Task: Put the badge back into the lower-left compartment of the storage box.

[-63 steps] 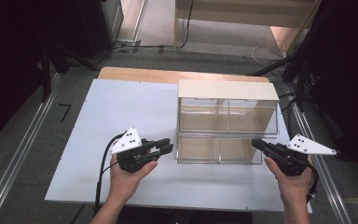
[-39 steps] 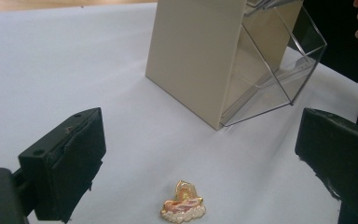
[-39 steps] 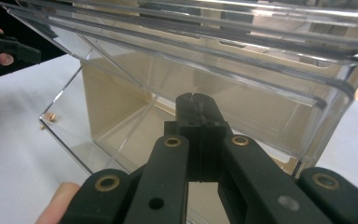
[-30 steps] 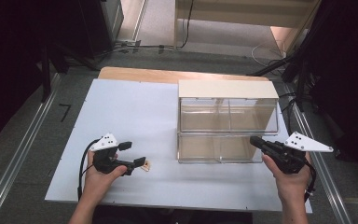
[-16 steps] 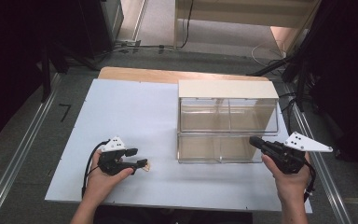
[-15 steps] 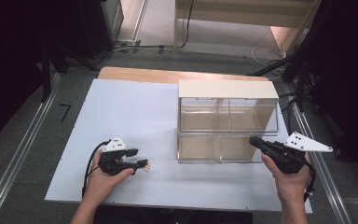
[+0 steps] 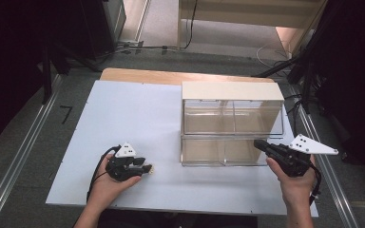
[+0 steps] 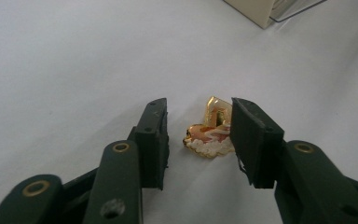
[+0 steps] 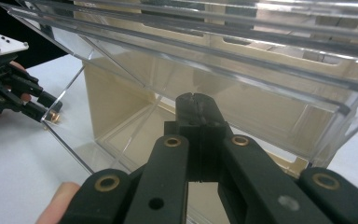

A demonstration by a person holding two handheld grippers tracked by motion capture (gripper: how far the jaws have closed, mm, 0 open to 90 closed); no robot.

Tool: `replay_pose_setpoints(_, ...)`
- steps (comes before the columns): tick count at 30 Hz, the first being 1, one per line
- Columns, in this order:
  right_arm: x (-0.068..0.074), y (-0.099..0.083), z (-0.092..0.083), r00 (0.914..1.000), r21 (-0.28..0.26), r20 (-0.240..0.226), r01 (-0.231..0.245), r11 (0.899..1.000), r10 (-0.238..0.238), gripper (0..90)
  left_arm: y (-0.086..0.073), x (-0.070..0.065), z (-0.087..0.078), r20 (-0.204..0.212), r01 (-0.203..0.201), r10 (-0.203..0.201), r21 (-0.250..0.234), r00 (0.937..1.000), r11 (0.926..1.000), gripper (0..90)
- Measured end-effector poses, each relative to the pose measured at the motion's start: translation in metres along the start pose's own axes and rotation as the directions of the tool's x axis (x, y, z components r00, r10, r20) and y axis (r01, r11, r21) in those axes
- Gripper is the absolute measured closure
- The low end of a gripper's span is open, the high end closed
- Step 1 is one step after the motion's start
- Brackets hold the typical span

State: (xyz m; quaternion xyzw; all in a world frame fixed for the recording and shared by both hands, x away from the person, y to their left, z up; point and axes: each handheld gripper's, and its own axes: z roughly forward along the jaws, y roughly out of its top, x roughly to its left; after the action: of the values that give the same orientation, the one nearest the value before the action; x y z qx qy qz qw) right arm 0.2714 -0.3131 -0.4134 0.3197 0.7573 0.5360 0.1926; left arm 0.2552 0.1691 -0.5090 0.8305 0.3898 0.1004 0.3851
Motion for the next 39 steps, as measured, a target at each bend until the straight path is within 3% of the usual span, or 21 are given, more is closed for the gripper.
replay_pose_setpoints(3,0.000,0.000,0.000,1.0000,0.002,-0.001,-0.003,1.000,0.003,88.5,0.000,-0.002,0.001,0.011,-0.010,0.010,-0.001,0.9999,0.9999,62.6)
replay_pose_setpoints(11,0.000,-0.001,0.001,1.0000,0.006,-0.002,-0.005,1.000,0.005,88.4,0.000,-0.002,0.002,0.030,0.005,-0.006,0.014,0.9995,0.9999,62.0)
replay_pose_setpoints(16,-0.001,-0.001,0.002,1.0000,0.008,0.000,-0.004,1.000,0.004,88.4,0.000,-0.003,0.002,0.048,-0.019,0.018,0.019,0.9987,0.9996,56.6)
replay_pose_setpoints(20,-0.001,-0.001,0.002,1.0000,0.009,0.001,-0.004,1.000,0.004,88.4,0.001,-0.007,0.002,0.021,-0.062,0.062,0.029,0.9979,0.9976,56.2)
replay_pose_setpoints(26,-0.001,-0.001,0.002,1.0000,0.010,0.000,-0.005,1.000,0.005,88.5,0.000,-0.015,0.002,-0.012,-0.176,0.177,0.060,0.9841,0.9825,65.6)
replay_pose_setpoints(32,-0.001,-0.001,0.002,1.0000,0.010,0.000,-0.004,1.000,0.004,88.4,0.001,-0.017,0.001,-0.005,-0.176,0.176,0.061,0.9843,0.9826,71.9)
replay_pose_setpoints(39,-0.001,-0.001,0.002,1.0000,0.011,0.000,-0.003,1.000,0.003,88.4,0.000,-0.015,-0.003,0.051,-0.173,0.170,0.059,0.9841,0.9832,82.2)
